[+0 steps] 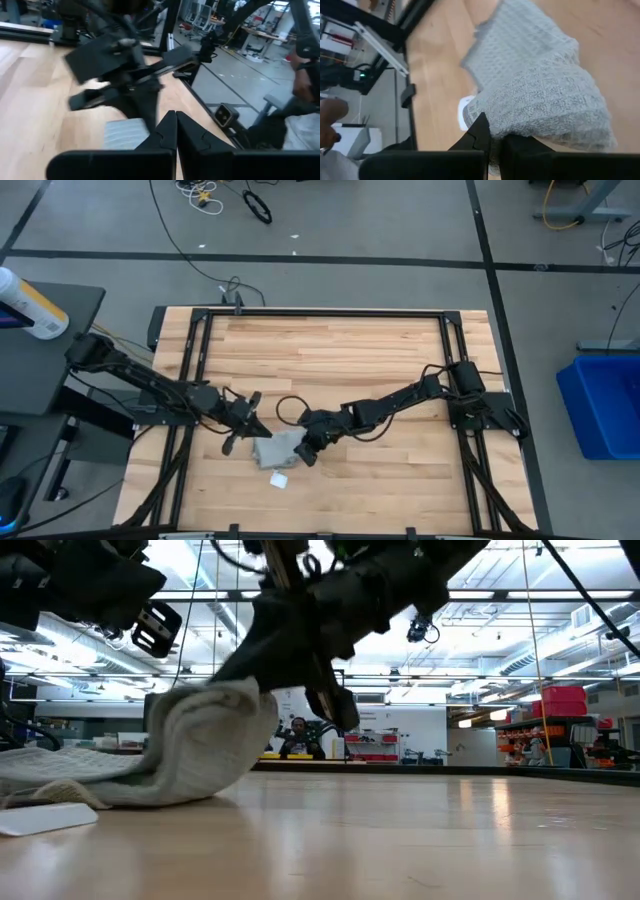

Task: Fold microfiber towels
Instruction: Fold the gray towel

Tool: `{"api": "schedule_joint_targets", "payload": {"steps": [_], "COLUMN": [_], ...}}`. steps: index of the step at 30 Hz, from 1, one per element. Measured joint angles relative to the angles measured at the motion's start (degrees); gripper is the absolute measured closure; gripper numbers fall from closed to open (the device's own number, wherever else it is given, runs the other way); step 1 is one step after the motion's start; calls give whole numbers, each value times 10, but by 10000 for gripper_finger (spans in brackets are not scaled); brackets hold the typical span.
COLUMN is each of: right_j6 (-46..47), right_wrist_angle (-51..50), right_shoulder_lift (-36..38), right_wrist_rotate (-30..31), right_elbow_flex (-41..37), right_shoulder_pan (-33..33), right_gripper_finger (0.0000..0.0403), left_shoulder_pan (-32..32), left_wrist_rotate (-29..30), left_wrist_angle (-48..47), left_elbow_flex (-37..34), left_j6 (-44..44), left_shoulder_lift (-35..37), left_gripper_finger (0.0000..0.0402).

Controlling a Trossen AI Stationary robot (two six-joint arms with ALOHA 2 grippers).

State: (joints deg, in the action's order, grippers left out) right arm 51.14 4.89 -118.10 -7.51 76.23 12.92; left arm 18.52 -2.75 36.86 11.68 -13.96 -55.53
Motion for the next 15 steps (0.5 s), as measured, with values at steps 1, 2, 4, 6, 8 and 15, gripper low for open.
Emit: {"api": "schedule_joint_targets", "payload": {"steps": [1, 2, 4, 6, 8, 15], "right_j6": [0, -1, -3, -6, -7, -11], "right_wrist_angle": [-4, -4, -4, -4, -4, -11], "right_shoulder_lift": [0, 0, 0, 0, 0, 0], "right_wrist_rotate": [-1, -1, -2, -3, -12, -21], "right_elbow_flex": [0, 0, 0, 0, 0, 0], "right_shoulder_pan": [-3, -5, -8, -10, -10, -10], "right_gripper_finger": [391, 391, 391, 391, 391, 391], "left_shoulder_pan": [0, 0, 0, 0, 0, 0], "left_wrist_rotate": [-8, -23, -55, -74, -76, -94], "left_wrist_angle": [0, -4, -9, -16, -36, -38], "left_elbow_flex": [0, 0, 0, 0, 0, 3], "left_j6": [-5, -10, -29, -57, -83, -159], "left_shoulder_lift": [0, 0, -3, -16, -36, -176], "left_gripper_finger": [401, 401, 401, 401, 401, 401]}}
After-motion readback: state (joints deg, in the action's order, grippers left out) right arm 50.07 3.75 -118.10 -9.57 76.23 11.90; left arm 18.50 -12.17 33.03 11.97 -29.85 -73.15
